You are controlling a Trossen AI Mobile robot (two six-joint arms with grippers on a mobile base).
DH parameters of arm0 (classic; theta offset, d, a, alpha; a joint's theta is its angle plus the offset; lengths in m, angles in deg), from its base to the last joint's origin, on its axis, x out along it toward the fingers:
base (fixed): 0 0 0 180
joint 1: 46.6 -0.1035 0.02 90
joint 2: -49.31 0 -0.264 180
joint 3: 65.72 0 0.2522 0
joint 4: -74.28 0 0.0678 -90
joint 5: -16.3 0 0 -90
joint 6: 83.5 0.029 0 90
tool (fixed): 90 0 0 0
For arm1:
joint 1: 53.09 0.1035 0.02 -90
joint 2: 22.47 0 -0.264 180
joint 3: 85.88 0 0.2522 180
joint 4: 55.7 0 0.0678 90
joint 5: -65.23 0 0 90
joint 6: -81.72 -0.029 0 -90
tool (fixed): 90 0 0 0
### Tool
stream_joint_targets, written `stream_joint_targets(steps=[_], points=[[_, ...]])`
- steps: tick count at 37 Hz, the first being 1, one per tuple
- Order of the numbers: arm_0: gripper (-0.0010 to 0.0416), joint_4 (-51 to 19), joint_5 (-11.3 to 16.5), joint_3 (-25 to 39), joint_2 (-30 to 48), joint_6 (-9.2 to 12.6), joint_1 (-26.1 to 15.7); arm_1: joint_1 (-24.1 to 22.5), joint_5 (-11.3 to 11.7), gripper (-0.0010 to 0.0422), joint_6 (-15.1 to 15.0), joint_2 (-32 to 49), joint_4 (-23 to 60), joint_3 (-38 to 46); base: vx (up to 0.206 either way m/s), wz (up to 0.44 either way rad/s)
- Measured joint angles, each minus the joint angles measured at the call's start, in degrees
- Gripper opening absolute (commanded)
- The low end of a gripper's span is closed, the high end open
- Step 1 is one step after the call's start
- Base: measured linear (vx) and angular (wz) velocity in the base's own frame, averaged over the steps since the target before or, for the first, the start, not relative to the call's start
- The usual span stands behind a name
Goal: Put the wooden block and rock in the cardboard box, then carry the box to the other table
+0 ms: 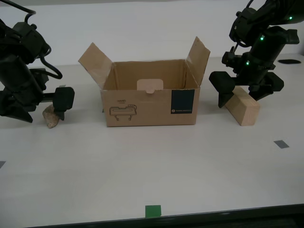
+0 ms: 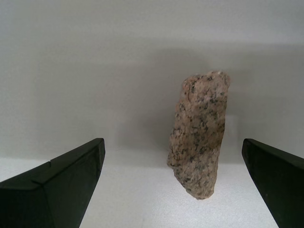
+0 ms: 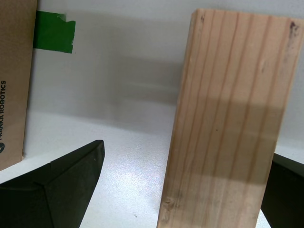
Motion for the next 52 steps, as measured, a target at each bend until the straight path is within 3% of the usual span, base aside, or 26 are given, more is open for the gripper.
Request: stream_joint_targets(steps=[20,41,47,52], points=[[0.0389,-0.04,0.0,0.0,0.0,0.02,-0.09,0.0,0.0,0.0254,-0.28,0.0,-0.46,0.0,0.0,0.0],[0.0389,-0.02,0.0,0.0,0.0,0.02,-0.26,0.0,-0.22,0.0176,-0.22,0.0,-0.92,0.0,0.0,0.0],[0.0385,-0.02,0.0,0.0,0.0,0.02,-0.31,0.0,-2.58,0.0137,0.0,0.0,-1.18,0.0,0.0,0.0],[0.0345,-0.02,-0.02,0.0,0.0,0.15,-0.33,0.0,-3.48,0.0083,0.17,0.0,-1.33,0.0,0.0,0.0]])
